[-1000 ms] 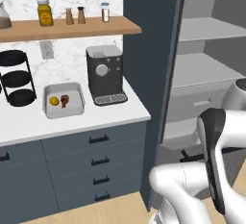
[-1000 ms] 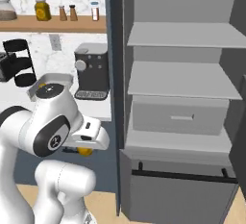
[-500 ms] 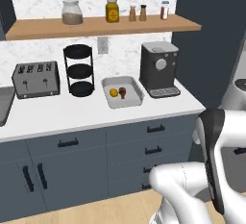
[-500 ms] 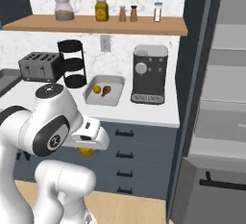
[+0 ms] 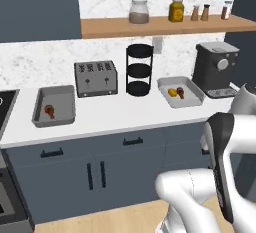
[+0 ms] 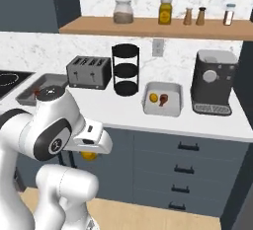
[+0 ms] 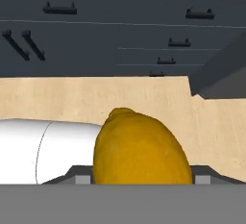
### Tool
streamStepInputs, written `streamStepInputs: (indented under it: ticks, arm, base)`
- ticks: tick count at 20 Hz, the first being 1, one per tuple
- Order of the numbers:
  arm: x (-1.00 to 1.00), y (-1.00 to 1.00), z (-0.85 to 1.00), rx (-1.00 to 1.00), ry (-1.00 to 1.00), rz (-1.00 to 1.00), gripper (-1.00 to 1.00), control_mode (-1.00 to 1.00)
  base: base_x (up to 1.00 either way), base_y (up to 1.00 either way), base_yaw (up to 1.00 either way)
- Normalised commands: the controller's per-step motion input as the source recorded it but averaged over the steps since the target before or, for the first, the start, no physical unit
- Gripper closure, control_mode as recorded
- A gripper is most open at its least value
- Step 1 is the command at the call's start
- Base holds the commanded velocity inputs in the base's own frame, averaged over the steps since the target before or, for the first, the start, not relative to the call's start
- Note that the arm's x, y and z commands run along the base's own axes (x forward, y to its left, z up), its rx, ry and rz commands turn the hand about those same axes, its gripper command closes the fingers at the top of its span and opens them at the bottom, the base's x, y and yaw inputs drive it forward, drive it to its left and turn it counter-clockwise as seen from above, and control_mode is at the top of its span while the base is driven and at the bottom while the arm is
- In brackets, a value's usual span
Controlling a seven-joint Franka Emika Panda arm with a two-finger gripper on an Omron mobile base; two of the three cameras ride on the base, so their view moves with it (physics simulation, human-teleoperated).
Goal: Place one lemon and one chicken drumstick in each tupperware on the nearby counter, to pack two identical lunches.
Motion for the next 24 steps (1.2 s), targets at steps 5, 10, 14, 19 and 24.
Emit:
streamStepInputs:
  ticks: [5,10,14,19,24]
  arm:
    - [0.00,0.00,0.00,0.00,0.00,0.00,1.00,1.00]
    - [0.00,0.00,0.00,0.00,0.00,0.00,1.00,1.00]
    - [0.00,0.00,0.00,0.00,0.00,0.00,1.00,1.00]
    - [0.20,0.07,-0.07,0.00,-0.02,0.00,1.00,-1.00]
    - [0.91,0.23,-0.16,0.01,-0.16,0.00,1.00,-1.00]
  base:
    - [0.67,1.00,0.03]
    - [0.63,1.00,0.03]
    - [0.50,0.94,0.02]
    - [0.57,0.45,0.00]
    - [0.00,0.00,0.00]
